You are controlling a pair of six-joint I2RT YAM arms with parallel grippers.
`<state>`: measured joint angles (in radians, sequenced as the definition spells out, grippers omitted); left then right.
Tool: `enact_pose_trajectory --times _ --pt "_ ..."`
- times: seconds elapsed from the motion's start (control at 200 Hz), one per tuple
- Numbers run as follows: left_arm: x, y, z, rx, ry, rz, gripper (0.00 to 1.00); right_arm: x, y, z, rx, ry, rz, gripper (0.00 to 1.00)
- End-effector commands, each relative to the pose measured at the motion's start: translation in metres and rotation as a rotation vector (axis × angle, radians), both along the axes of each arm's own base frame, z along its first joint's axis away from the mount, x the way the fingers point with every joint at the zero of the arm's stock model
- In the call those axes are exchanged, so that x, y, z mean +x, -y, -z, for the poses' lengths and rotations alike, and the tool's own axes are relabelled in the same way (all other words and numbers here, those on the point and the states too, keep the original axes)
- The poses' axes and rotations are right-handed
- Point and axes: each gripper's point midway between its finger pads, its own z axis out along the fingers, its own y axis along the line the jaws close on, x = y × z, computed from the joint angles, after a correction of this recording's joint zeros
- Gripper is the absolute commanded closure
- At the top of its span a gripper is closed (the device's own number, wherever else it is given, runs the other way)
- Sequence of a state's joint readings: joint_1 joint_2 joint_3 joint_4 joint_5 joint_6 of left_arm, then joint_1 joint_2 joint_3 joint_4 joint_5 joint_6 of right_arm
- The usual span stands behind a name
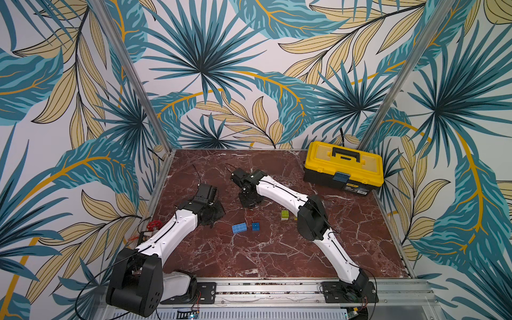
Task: Assemble the number 4 with lego
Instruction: Assemble the lego brick with the lego brick.
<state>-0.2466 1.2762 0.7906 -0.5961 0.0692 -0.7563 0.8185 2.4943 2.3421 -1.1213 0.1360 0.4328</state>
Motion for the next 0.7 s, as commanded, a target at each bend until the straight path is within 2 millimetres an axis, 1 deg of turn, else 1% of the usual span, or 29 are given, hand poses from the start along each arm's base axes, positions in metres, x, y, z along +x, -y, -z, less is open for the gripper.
enact_pose_trajectory --times 0.0,0.105,0.17,0.22,0.325,0.421,0.521,0.526,0.541,0.571,0.616,0.696 --pt "0.002 0.000 0.000 -0.002 -0.004 0.004 0.81 -0.003 0.000 0.003 -0.013 -0.024 -0.007 0.73" --pt "0.003 0.001 0.000 -0.003 -0.004 0.005 0.78 -0.001 0.000 -0.010 0.011 -0.001 0.008 0.73" --pt "0.010 0.004 0.002 -0.015 0.004 0.011 0.78 0.001 -0.001 -0.019 0.025 0.020 0.017 0.73" --pt "0.022 0.012 0.002 -0.042 0.017 0.028 0.79 0.003 0.000 -0.026 0.031 0.039 0.032 0.73" --pt "0.053 0.035 0.004 -0.111 0.028 0.085 0.88 0.008 0.009 -0.045 0.022 0.092 0.084 0.73" --pt "0.082 0.055 0.003 -0.182 0.057 0.123 0.93 0.009 0.019 -0.056 0.030 0.112 0.138 0.73" --pt "0.104 0.070 0.004 -0.215 0.077 0.147 0.94 0.000 0.028 -0.059 0.031 0.093 0.181 0.73" --pt "0.104 0.071 0.004 -0.216 0.076 0.149 0.94 0.004 0.035 -0.058 0.029 0.091 0.198 0.73" --pt "0.107 0.073 0.005 -0.217 0.078 0.152 0.94 0.008 0.042 -0.058 0.029 0.088 0.221 0.73" --pt "0.111 0.076 0.008 -0.215 0.076 0.159 0.94 0.006 0.047 -0.059 0.030 0.080 0.241 0.73" --pt "0.114 0.081 0.016 -0.214 0.056 0.167 0.95 0.001 0.053 -0.057 0.029 0.068 0.260 0.73" --pt "0.116 0.091 0.031 -0.225 0.025 0.182 0.95 -0.006 0.060 -0.059 0.053 0.059 0.291 0.73"
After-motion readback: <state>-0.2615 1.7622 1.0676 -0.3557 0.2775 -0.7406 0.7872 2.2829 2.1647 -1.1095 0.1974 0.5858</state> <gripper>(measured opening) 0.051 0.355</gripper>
